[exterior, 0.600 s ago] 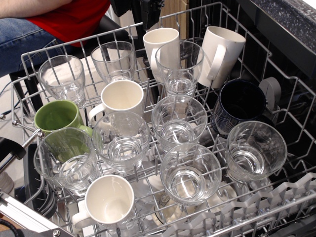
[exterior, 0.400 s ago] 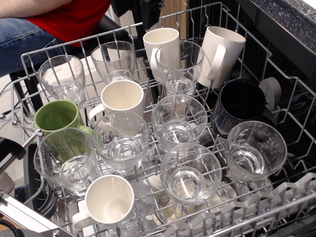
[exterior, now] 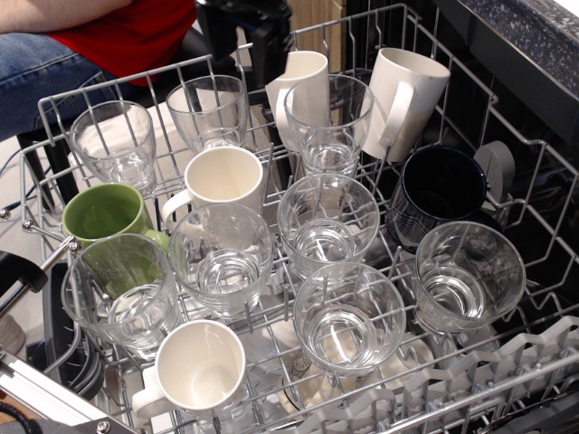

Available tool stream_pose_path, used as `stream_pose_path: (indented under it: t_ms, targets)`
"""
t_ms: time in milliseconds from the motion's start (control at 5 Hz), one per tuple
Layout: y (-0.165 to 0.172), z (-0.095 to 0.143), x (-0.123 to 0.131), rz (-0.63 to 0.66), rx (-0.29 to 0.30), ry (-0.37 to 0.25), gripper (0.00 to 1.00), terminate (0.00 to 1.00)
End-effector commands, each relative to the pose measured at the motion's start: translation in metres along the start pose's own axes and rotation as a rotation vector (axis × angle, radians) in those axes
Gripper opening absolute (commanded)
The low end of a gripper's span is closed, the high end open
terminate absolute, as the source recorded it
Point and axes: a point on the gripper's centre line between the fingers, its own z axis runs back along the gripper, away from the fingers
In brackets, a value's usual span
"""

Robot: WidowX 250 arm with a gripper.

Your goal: Pick up green mug

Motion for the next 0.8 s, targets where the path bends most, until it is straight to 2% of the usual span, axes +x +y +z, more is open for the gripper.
stream_pose_path:
  t_ms: [0,200,400,600]
  targets:
    - [0.048,-0.001,-0.031,0.116,0.091,0.002,1.00,0.00]
    - [0.067,-0.015,-0.054,0.264,0.117,0.019,1.00,0.00]
    - [0.074,-0.035,-0.065,0.315,0.169,0.061,1.00,0.00]
    - [0.071,-0.069,-0.075,0.348,0.243,0.077,1.00,0.00]
